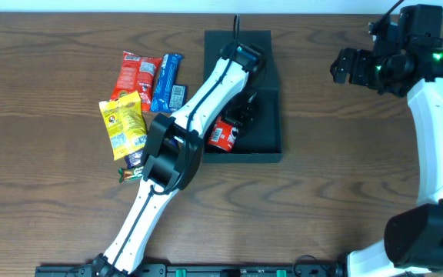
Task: Pack container
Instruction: 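Set the Pringles can upright in the box's front corner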
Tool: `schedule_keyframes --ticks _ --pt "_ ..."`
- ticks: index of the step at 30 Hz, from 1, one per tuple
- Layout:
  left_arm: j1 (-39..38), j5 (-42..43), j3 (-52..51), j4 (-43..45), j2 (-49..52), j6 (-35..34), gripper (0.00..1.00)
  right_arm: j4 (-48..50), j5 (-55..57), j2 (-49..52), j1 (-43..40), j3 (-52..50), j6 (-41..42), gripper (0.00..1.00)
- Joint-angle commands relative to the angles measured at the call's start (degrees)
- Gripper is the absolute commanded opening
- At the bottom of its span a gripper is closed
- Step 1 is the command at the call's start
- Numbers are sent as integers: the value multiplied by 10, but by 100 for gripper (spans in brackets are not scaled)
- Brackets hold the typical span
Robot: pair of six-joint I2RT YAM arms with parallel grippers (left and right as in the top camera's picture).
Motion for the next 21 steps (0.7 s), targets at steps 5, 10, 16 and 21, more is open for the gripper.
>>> schedule_keyframes --ticks 5,10,16,21 --pt "1 -6 114 -26 6 -32 84 0 -3 -9 6 3 -10 99" --pt "1 -6 153 -37 6 -59 78 0 -3 -9 6 3 -10 99" --pt "-2 36 171 -55 6 -80 5 -1 -3 -9 6 3 -10 99" --pt "-15 61 167 -64 6 -80 6 0 -3 -9 6 3 -10 99"
